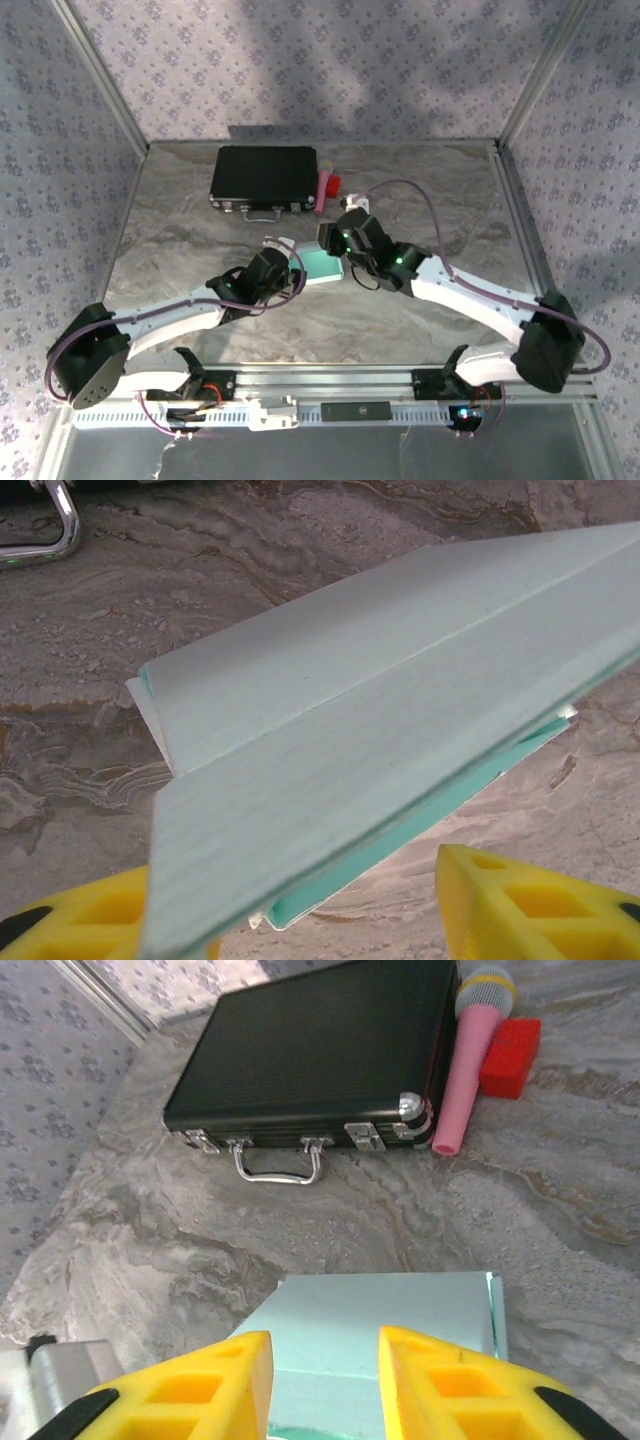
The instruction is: Fold the paper box
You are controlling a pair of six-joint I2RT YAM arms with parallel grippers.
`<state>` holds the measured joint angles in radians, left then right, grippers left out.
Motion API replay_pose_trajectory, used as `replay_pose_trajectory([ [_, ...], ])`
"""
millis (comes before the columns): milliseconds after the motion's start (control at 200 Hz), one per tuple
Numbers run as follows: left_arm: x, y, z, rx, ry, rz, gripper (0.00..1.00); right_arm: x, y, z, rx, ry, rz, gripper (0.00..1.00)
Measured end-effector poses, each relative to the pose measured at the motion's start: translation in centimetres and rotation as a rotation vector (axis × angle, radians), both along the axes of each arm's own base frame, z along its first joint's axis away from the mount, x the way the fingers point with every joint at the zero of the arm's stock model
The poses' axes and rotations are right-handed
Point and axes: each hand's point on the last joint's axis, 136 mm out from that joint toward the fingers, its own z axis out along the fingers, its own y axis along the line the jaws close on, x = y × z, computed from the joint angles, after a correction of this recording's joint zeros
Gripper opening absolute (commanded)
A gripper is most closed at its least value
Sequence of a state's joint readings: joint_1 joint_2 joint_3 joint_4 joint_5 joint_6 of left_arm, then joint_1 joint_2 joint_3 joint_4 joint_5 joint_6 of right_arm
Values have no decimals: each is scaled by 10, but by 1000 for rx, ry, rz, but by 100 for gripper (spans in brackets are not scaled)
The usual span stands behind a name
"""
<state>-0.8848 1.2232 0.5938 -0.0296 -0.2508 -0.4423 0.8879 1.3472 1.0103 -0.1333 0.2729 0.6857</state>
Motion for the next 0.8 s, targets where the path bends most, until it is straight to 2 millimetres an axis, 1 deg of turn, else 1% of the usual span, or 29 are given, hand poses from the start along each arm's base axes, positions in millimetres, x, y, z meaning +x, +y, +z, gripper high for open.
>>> replay_pose_trajectory([
  [50, -1, 1, 0, -1, 3, 2, 65, 3, 4, -7, -12, 17, -1, 33],
  [125, -3, 3, 3, -6, 9, 4, 68, 7, 9, -16, -34, 37, -2, 31],
  [250, -8, 7, 11, -31, 3, 8, 72, 12, 16, -20, -43, 57, -5, 29],
  [345, -12, 7, 13, -43, 14, -4, 72, 15, 23, -22, -39, 68, -1, 28],
  [520, -19, 8, 10, -46, 52, -10, 70, 11, 32, -38, -58, 102, 15, 27],
  [605, -23, 11, 20, -79, 50, -8, 69, 11, 33, -43, -65, 113, 18, 27],
  [735, -31, 19, 46, -141, 41, 14, 65, 11, 34, -46, -68, 116, 17, 27],
  [800, -33, 22, 60, -160, 44, 28, 64, 11, 34, -45, -67, 116, 18, 27],
])
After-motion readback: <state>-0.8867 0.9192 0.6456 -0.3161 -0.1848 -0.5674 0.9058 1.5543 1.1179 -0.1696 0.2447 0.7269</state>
